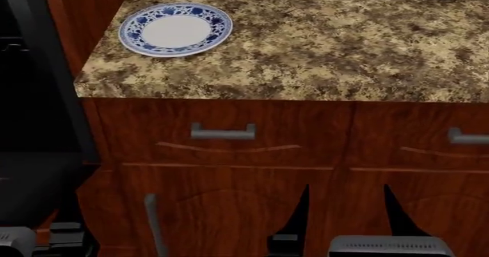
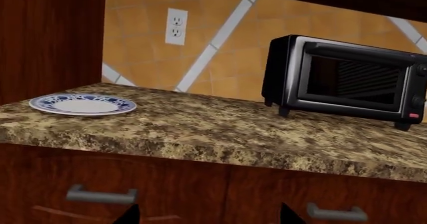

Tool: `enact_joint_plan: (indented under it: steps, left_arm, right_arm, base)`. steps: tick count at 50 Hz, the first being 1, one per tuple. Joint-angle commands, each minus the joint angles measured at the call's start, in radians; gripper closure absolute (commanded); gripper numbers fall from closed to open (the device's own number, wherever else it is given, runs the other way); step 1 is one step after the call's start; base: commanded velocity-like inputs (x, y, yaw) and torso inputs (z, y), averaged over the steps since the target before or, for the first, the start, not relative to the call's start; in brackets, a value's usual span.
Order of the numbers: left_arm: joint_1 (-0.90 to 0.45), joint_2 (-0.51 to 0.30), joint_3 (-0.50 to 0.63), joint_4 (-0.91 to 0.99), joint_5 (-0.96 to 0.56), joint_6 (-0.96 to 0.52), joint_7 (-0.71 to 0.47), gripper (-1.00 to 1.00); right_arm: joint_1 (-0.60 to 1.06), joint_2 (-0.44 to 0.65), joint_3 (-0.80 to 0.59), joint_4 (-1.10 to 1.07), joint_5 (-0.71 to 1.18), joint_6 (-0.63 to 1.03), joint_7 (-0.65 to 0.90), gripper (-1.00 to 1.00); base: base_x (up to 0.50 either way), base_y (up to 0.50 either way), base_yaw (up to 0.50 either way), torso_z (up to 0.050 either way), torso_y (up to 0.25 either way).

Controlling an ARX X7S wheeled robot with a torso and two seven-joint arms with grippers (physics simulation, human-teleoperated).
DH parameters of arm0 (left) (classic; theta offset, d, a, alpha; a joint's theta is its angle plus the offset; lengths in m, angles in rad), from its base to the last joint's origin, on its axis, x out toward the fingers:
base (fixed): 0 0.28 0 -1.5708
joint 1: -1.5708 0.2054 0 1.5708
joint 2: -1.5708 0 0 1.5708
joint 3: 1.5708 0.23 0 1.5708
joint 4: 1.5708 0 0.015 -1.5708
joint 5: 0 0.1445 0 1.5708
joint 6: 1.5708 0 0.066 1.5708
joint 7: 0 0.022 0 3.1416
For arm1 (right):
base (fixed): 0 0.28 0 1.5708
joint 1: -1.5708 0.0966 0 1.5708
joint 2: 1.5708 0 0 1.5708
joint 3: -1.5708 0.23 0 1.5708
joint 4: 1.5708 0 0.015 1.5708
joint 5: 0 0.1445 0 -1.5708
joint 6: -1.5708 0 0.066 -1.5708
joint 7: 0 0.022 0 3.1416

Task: Pick the steak from the oven and place it on the plate on the counter.

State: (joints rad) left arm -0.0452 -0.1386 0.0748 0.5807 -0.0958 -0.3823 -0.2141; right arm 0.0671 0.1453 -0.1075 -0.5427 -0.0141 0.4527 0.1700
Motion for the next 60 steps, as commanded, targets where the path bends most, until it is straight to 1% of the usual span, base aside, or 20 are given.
enact_joint_plan:
  steps: [1,13,16,19,23,27,30,42,60]
  left_arm:
    - [0.000,-0.011,0.004,0.005,-0.011,-0.001,-0.011,-1.00]
    - [-0.004,-0.022,0.009,0.010,-0.022,-0.005,-0.019,-1.00]
    - [-0.029,-0.028,0.009,0.022,-0.023,-0.044,-0.025,-1.00]
    - [-0.166,-0.056,-0.014,0.119,-0.064,-0.261,-0.022,-1.00]
    - [-0.293,-0.078,-0.016,0.204,-0.080,-0.450,-0.032,-1.00]
    - [-0.342,-0.091,-0.008,0.253,-0.071,-0.516,-0.049,-1.00]
    - [-0.352,-0.095,-0.003,0.244,-0.068,-0.521,-0.052,-1.00]
    - [-0.343,-0.101,-0.020,0.238,-0.078,-0.506,-0.053,-1.00]
    - [-0.343,-0.109,-0.031,0.236,-0.089,-0.498,-0.060,-1.00]
  right_arm:
    - [0.000,0.010,-0.009,-0.004,0.004,-0.001,0.011,-1.00]
    - [0.006,0.016,-0.022,-0.002,0.008,0.002,0.018,-1.00]
    - [0.022,0.022,-0.020,-0.004,0.013,0.025,0.014,-1.00]
    - [0.127,0.054,-0.015,-0.060,0.037,0.194,-0.033,-1.00]
    - [0.234,0.088,-0.004,-0.143,0.047,0.376,-0.060,-1.00]
    - [0.268,0.098,-0.006,-0.157,0.045,0.411,-0.063,-1.00]
    - [0.270,0.095,-0.008,-0.126,0.049,0.392,-0.064,-1.00]
    - [0.261,0.097,-0.011,-0.123,0.053,0.379,-0.058,-1.00]
    - [0.269,0.103,-0.020,-0.128,0.056,0.387,-0.050,-1.00]
  base:
    - [-0.03,0.50,0.00,0.000,0.000]
    - [-0.02,0.50,0.00,0.000,0.000]
    - [-0.02,0.50,0.00,0.000,0.000]
    - [-0.02,0.50,0.00,0.000,0.000]
    - [-0.02,0.50,0.00,0.000,0.000]
    - [-0.02,0.50,0.00,0.000,0.000]
    - [-0.02,0.50,0.00,0.000,0.000]
    - [-0.02,0.50,0.00,0.000,0.000]
    - [-0.02,0.50,0.00,0.000,0.000]
